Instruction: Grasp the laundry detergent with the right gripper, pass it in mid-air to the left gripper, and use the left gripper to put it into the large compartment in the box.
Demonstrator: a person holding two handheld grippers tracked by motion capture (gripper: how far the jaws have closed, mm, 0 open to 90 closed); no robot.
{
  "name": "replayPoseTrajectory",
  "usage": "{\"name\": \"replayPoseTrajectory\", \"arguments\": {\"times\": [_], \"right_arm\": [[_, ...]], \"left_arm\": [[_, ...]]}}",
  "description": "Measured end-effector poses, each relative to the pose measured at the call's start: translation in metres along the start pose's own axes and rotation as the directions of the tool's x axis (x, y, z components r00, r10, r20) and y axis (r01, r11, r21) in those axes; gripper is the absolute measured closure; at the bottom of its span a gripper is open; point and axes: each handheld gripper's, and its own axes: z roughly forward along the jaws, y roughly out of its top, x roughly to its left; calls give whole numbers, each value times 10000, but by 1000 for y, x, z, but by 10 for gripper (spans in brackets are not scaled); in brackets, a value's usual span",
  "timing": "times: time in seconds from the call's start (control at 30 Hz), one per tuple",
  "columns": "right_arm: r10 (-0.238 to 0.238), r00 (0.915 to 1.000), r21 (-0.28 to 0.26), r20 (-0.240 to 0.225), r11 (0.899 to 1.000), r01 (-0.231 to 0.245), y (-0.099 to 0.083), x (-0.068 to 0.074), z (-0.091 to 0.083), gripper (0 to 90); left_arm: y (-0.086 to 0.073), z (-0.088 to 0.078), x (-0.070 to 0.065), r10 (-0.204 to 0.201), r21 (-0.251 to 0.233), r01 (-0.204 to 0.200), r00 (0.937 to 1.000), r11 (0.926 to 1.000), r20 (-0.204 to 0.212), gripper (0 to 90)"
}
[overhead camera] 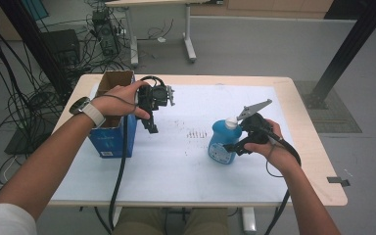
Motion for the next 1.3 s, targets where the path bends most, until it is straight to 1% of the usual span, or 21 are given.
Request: {"name": "replayPoseTrajectory", "arguments": {"times": [0.53,1.3], "right_arm": [[-30,10000,-40,35,10000,30,1,0,0,86],[-45,9999,-58,141,10000,46,3,1,-4,86]], "left_arm": [[-1,0,0,-1,-11,1,10000,10000,-9,96],[-2,-2,0,-43,-35,43,10000,10000,-15,96]]}}
